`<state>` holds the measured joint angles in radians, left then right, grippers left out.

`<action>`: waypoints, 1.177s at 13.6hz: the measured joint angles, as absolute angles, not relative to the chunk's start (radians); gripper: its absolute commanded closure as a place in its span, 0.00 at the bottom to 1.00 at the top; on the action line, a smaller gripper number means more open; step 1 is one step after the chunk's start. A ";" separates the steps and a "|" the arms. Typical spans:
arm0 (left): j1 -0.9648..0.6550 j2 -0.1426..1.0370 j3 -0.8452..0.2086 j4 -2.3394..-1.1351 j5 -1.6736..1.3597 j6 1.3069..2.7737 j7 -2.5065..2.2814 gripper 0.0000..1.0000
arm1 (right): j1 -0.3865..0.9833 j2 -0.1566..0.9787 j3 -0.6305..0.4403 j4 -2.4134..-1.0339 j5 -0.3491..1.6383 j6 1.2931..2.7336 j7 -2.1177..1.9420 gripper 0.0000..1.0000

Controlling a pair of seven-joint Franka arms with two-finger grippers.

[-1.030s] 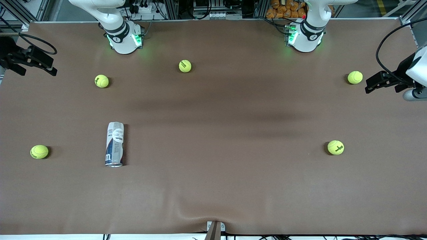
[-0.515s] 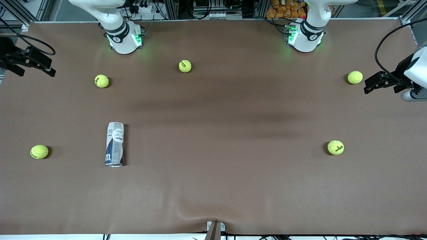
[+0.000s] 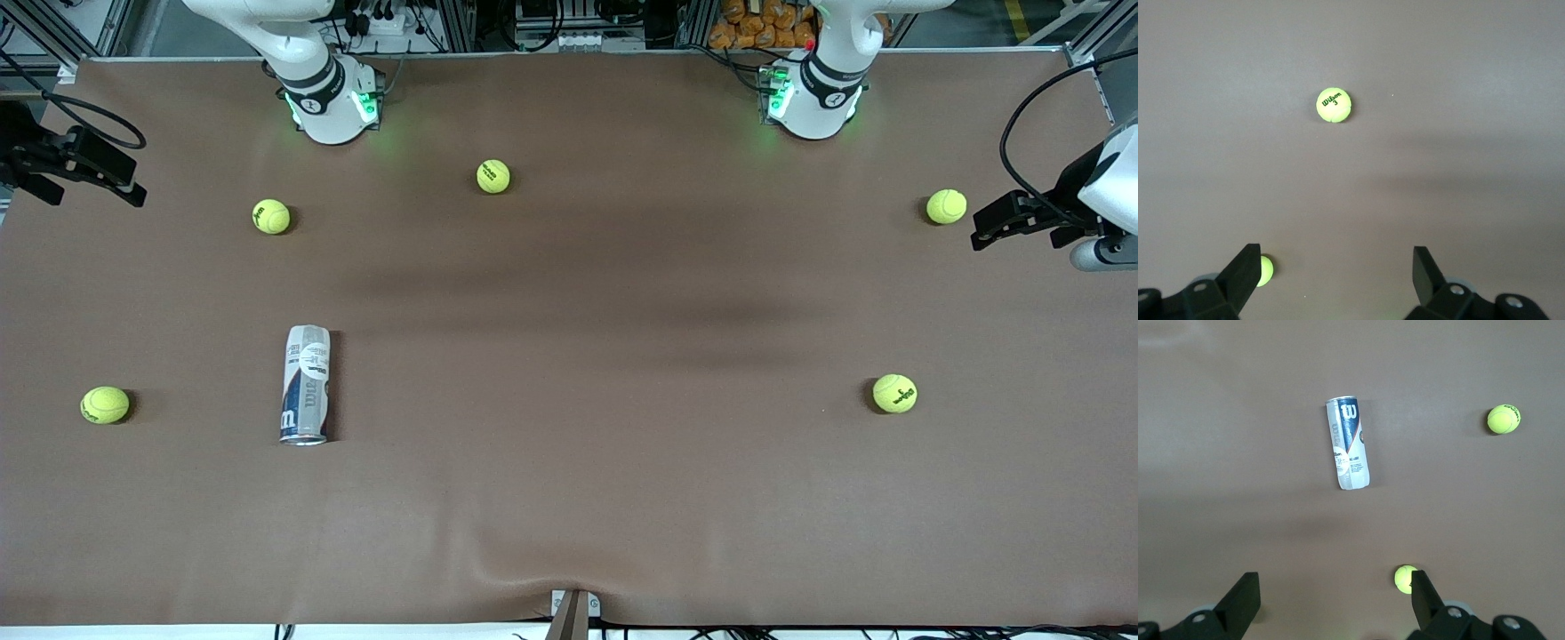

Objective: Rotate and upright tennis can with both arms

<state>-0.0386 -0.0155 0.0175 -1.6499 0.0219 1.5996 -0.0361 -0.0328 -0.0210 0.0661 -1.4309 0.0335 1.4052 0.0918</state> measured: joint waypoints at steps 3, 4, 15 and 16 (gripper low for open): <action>-0.039 -0.014 0.018 -1.650 0.022 1.600 -0.036 0.00 | -0.034 -0.021 0.065 -1.432 0.034 1.405 0.078 0.00; -0.039 -0.014 0.018 -1.650 0.022 1.600 -0.035 0.00 | -0.035 -0.021 0.065 -1.434 0.033 1.404 0.064 0.00; -0.039 -0.011 0.018 -1.647 0.022 1.586 -0.030 0.00 | -0.040 -0.021 0.065 -1.435 0.033 1.402 0.044 0.00; -0.039 -0.011 0.017 -1.646 0.022 1.586 -0.029 0.00 | -0.040 -0.021 0.065 -1.435 0.033 1.402 0.044 0.00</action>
